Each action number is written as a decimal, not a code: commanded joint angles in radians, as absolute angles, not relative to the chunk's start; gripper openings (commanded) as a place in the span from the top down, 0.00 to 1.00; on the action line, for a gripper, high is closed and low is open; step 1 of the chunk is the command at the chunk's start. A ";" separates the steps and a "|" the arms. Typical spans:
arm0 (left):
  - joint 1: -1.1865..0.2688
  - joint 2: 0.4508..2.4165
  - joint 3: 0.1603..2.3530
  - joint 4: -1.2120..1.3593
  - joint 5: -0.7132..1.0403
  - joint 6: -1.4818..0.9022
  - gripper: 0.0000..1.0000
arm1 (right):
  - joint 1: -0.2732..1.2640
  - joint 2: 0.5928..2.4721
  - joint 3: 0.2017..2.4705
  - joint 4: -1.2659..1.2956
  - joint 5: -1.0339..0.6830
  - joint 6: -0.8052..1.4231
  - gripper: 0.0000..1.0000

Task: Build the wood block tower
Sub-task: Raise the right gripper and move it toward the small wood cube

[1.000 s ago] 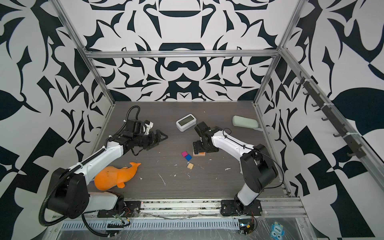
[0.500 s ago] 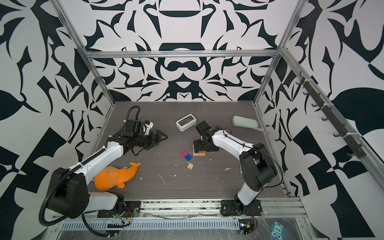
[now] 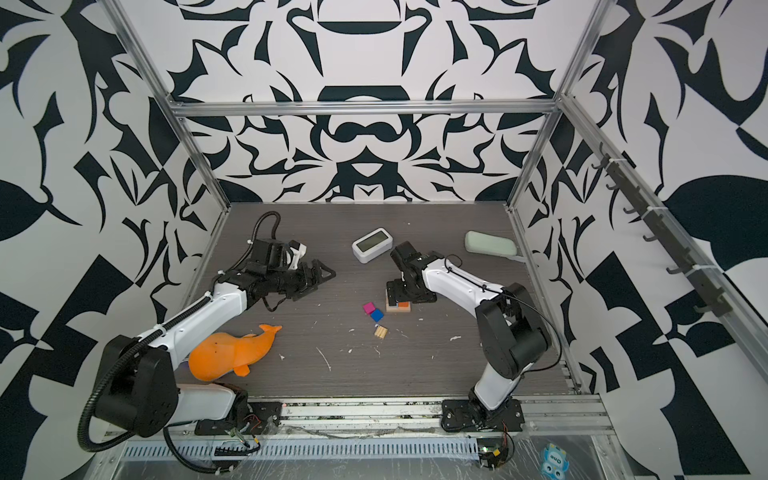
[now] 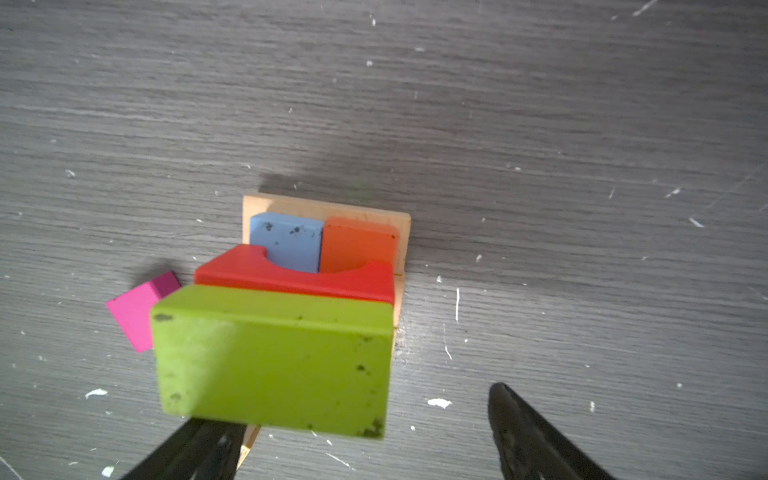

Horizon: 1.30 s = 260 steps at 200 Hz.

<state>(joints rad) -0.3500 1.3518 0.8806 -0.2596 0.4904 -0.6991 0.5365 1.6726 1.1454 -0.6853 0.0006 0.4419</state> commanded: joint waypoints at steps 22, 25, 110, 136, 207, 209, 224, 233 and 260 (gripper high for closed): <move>-0.353 1.355 0.894 -0.276 0.482 -0.689 0.06 | 0.531 1.675 1.187 -0.689 0.025 0.441 0.06; -0.353 1.355 0.892 -0.276 0.483 -0.689 0.06 | 0.530 1.676 1.188 -0.689 0.025 0.440 0.06; -0.353 1.354 0.893 -0.278 0.481 -0.687 0.06 | 0.529 1.683 1.192 -0.689 0.026 0.439 0.07; -0.353 1.356 0.895 -0.278 0.481 -0.687 0.06 | 0.530 1.681 1.193 -0.692 0.018 0.438 0.07; -0.354 1.371 0.900 -0.272 0.487 -0.688 0.06 | 0.531 1.601 1.156 -0.731 -0.007 0.421 0.08; -0.353 1.374 0.899 -0.272 0.486 -0.688 0.06 | 0.532 1.597 1.154 -0.731 -0.008 0.421 0.08; -0.354 1.378 0.899 -0.267 0.488 -0.690 0.06 | 0.532 1.571 1.141 -0.736 -0.019 0.417 0.08; -0.355 1.381 0.900 -0.264 0.489 -0.690 0.06 | 0.534 1.556 1.128 -0.731 -0.028 0.416 0.08; -0.360 1.396 0.905 -0.255 0.493 -0.692 0.06 | 0.550 1.501 1.076 -0.711 -0.053 0.405 0.10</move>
<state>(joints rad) -0.3538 1.3804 0.8806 -0.2649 0.4896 -0.6991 0.5358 1.5600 1.1130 -0.7036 -0.0254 0.4255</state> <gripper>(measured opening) 0.939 0.907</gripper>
